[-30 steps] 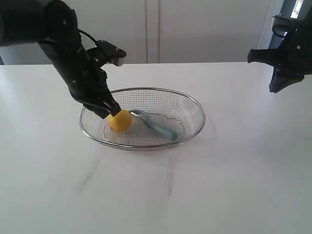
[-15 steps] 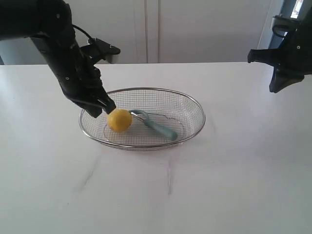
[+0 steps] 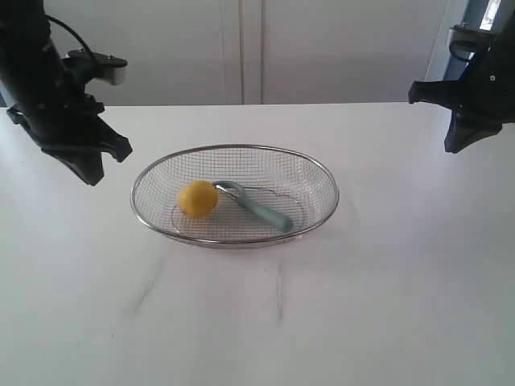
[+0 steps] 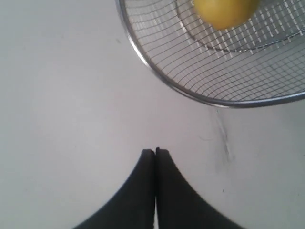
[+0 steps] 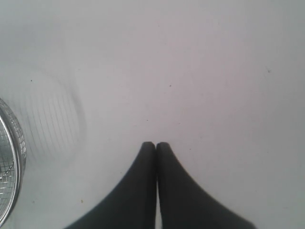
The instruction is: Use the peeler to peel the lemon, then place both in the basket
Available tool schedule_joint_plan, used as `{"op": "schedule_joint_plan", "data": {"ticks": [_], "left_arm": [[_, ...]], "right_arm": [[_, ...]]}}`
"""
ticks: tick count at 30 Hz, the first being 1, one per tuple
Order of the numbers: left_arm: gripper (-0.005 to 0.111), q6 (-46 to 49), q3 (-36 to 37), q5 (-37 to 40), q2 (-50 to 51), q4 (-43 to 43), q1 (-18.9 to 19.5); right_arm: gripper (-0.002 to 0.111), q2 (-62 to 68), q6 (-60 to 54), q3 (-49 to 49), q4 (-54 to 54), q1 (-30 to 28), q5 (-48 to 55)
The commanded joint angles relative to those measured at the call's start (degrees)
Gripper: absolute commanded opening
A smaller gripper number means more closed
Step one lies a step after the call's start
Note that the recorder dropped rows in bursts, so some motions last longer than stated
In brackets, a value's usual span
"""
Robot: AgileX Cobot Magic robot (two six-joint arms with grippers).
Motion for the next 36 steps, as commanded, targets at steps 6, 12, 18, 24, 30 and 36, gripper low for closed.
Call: {"op": "schedule_joint_plan", "data": {"ticks": [6,12,18,24,30,36], "left_arm": [[0.000,-3.0,-0.2,4.4,-1.6,1.0,3.6],[0.000,-3.0,-0.2,5.2,-2.2,1.6,3.9],[0.000,-2.9,-0.2,3.6,-2.2,1.6,3.9],[0.000,-2.9,-0.2,3.5,-2.2,1.6,3.9],[0.000,-2.9,-0.2,3.6,-2.2,1.5,3.9],[0.000,-3.1,-0.2,3.5,-2.2,0.9,3.9]], "right_arm": [[0.000,-0.7,-0.1,0.1,-0.4,-0.3,-0.2],[0.000,-0.7,-0.1,0.1,-0.4,-0.3,-0.2],[0.000,-0.7,-0.1,0.1,-0.4,-0.3,-0.2],[0.000,-0.7,-0.1,0.1,-0.4,-0.3,-0.2],[0.000,-0.7,-0.1,0.1,-0.4,-0.3,-0.2],[0.000,-0.7,-0.1,0.1,-0.4,-0.3,-0.2]]}}
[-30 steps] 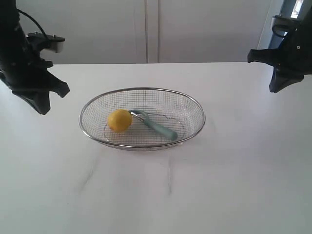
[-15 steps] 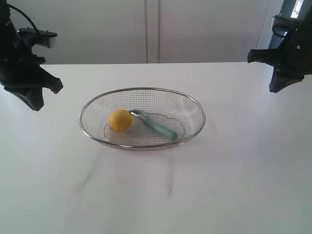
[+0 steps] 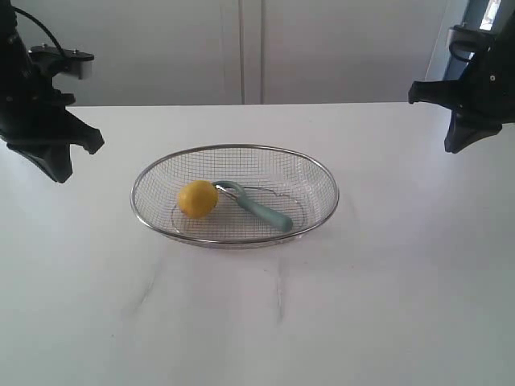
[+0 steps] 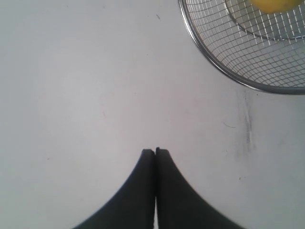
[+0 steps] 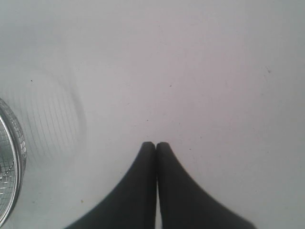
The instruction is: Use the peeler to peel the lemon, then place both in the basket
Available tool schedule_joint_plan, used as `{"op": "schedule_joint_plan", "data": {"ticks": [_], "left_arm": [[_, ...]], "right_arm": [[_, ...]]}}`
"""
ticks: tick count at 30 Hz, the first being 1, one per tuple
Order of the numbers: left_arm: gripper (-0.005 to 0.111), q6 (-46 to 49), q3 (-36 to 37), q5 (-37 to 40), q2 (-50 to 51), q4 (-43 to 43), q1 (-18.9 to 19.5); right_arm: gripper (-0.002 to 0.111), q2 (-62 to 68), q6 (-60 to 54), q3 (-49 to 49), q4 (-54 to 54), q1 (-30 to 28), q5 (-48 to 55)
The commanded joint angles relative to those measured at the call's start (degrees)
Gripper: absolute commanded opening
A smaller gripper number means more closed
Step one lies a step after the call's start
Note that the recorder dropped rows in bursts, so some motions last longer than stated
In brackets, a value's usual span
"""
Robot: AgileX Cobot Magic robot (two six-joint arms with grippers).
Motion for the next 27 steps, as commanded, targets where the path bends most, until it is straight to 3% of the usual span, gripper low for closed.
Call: {"op": "schedule_joint_plan", "data": {"ticks": [1,8,27], "left_arm": [[0.000,-0.6,-0.2,0.7,-0.8,-0.8,0.1],[0.000,-0.6,-0.2,0.2,-1.5,-0.8,0.1],[0.000,-0.6,-0.1,-7.6,-14.8,-0.8,0.1]], "right_arm": [[0.000,-0.7,-0.1,0.1,-0.4,-0.3,-0.2],[0.000,-0.7,-0.1,0.1,-0.4,-0.3,-0.2],[0.000,-0.7,-0.1,0.1,-0.4,-0.3,-0.2]]}}
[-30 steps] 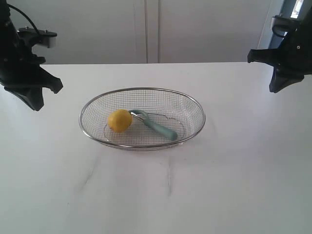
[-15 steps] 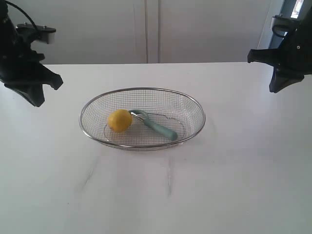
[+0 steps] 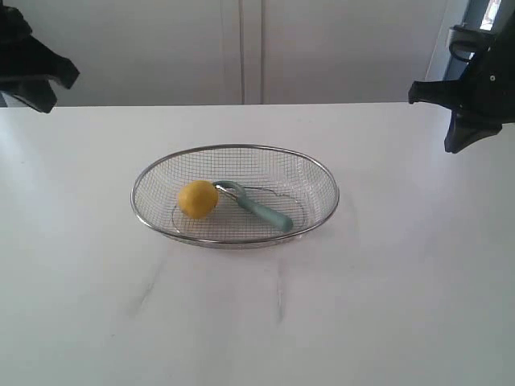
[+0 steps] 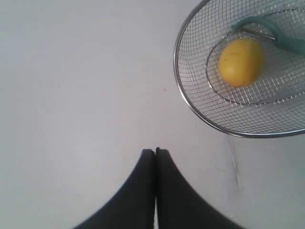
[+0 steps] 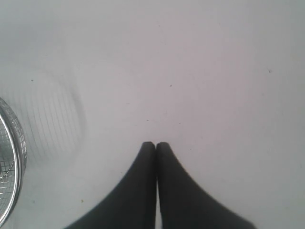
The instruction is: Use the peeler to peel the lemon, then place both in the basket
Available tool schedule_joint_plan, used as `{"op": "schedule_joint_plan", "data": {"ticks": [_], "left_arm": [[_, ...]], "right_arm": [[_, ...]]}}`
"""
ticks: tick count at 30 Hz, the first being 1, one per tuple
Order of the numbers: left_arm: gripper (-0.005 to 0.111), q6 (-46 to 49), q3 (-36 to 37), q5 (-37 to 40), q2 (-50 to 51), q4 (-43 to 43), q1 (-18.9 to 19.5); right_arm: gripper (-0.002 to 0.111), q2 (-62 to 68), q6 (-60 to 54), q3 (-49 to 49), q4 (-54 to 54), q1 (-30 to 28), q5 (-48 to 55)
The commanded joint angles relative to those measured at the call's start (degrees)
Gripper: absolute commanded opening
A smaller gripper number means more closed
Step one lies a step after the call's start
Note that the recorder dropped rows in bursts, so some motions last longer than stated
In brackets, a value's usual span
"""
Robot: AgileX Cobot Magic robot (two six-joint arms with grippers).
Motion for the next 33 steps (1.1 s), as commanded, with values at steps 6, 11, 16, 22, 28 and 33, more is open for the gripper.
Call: {"op": "schedule_joint_plan", "data": {"ticks": [6,11,16,22,28,33], "left_arm": [[0.000,-0.6,3.9,-5.9,-5.9,-0.4,0.1],[0.000,-0.6,8.8,-9.4,-9.3,-0.4,0.1],[0.000,-0.6,14.5,-11.8,-13.3,-0.7,1.5],[0.000,-0.7,21.0,-14.2,-18.3,-1.3,3.4],[0.000,-0.7,28.3,-17.2,-24.2,-1.3,3.4],[0.000,-0.6,35.0,-19.5,-31.4,-1.3,3.9]], "right_arm": [[0.000,-0.7,-0.1,0.1,-0.4,-0.3,-0.2],[0.000,-0.7,-0.1,0.1,-0.4,-0.3,-0.2],[0.000,-0.7,-0.1,0.1,-0.4,-0.3,-0.2],[0.000,-0.7,-0.1,0.1,-0.4,-0.3,-0.2],[0.000,-0.7,-0.1,0.1,-0.4,-0.3,-0.2],[0.000,-0.7,-0.1,0.1,-0.4,-0.3,-0.2]]}}
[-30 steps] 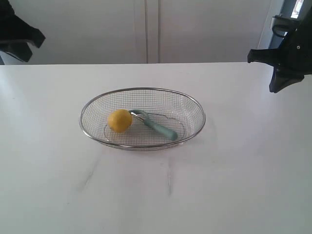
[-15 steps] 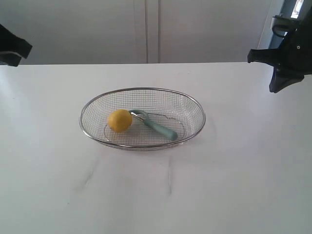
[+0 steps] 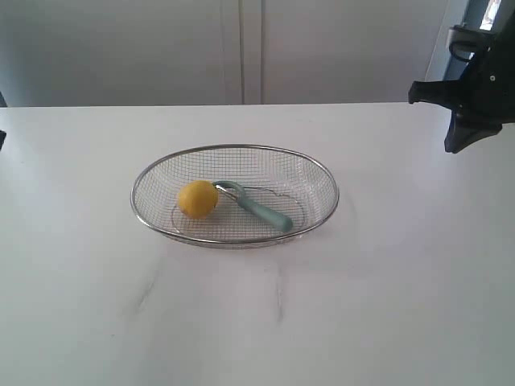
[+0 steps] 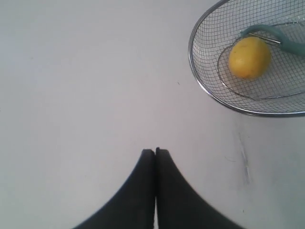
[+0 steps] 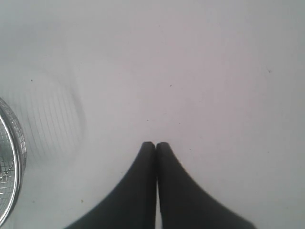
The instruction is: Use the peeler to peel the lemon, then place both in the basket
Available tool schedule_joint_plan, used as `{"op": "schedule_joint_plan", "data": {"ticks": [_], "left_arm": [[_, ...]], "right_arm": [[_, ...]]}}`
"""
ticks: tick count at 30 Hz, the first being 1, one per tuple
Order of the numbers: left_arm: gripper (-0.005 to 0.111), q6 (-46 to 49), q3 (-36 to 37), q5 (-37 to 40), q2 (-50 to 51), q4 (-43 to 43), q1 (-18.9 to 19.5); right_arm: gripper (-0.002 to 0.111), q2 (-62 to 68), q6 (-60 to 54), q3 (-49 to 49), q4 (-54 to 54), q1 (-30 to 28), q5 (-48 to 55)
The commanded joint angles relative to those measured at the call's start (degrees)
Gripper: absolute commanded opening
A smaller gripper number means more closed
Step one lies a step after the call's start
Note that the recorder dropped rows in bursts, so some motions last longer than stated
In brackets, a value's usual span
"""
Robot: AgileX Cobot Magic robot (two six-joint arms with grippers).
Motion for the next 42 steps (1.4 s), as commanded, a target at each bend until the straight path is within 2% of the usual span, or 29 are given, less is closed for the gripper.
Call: {"op": "schedule_joint_plan", "data": {"ticks": [1,6,8,26,33,42], "left_arm": [[0.000,-0.4,5.8,-0.8,-6.7,-0.7,1.1],[0.000,-0.4,12.8,-0.6,-15.5,0.0,7.2],[0.000,-0.4,14.3,-0.6,-18.0,0.7,7.8],[0.000,-0.3,35.1,-0.6,-45.3,2.3,8.0],[0.000,-0.3,41.2,-7.1,-53.6,3.0,8.0],[0.000,-0.3,47.4,-8.5,-60.8,3.0,8.0]], "right_arm": [[0.000,-0.7,-0.1,0.1,-0.4,-0.3,-0.2],[0.000,-0.7,1.0,0.1,-0.4,-0.3,-0.2],[0.000,-0.7,1.0,0.1,-0.4,-0.3,-0.2],[0.000,-0.7,1.0,0.1,-0.4,-0.3,-0.2],[0.000,-0.7,1.0,0.1,-0.4,-0.3,-0.4],[0.000,-0.7,1.0,0.1,-0.4,-0.3,-0.5]]}}
